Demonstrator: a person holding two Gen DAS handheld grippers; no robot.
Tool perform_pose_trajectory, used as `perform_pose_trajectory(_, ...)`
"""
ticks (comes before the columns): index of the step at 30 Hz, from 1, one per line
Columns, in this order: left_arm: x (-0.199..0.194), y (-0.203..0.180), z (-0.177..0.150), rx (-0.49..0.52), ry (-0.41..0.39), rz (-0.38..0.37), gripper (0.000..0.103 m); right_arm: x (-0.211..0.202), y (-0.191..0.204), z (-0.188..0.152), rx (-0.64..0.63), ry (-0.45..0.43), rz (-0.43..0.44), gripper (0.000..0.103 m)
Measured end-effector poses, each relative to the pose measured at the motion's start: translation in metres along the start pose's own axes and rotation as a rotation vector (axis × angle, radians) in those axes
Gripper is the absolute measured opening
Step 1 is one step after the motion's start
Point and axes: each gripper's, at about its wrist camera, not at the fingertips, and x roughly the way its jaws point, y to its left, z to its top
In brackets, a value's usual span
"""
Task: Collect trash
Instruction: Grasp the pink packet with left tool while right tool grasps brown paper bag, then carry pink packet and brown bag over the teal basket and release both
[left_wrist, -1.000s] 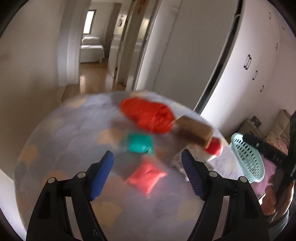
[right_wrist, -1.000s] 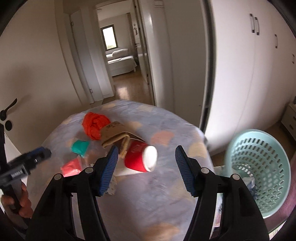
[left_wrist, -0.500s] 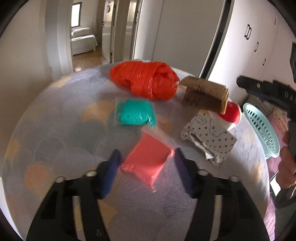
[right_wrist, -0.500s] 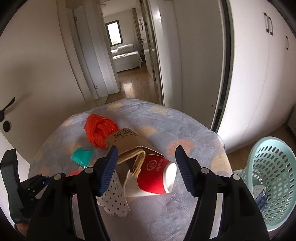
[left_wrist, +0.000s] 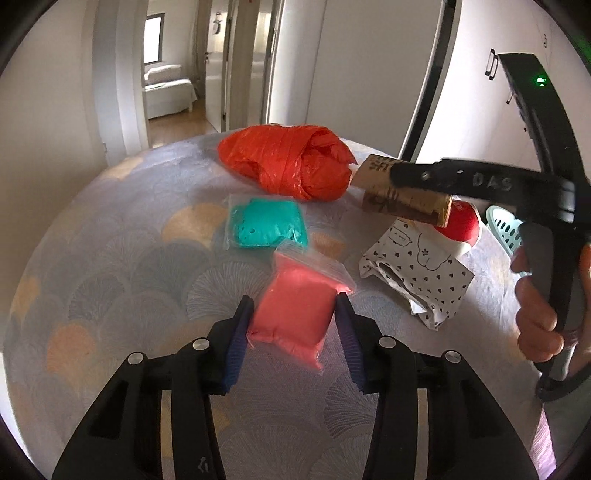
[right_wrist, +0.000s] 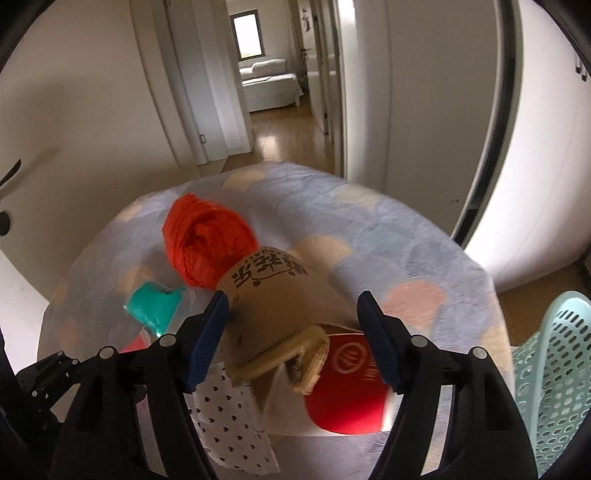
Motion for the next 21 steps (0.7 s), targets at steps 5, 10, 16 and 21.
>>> perform_pose_trajectory(5,0.0,-0.001,0.0,-0.004,-0.001,0.002,0.043,0.001,0.011,-0.007,-0.052,0.01,0.015,0.036)
perform_pose_trajectory(10,-0.005,-0.001,0.0,-0.01,-0.016,0.001,0.043,-0.008,0.015,-0.011,-0.056,-0.008,0.026,0.025)
perform_pose_trajectory(16,-0.021,-0.008,0.003,-0.026,-0.053,-0.028,0.043,-0.044,0.006,-0.011,-0.025,-0.074,0.027,0.025)
perform_pose_trajectory(21,-0.044,-0.029,0.012,0.005,-0.11,-0.055,0.043,-0.08,-0.01,-0.016,0.026,-0.134,0.028,0.025)
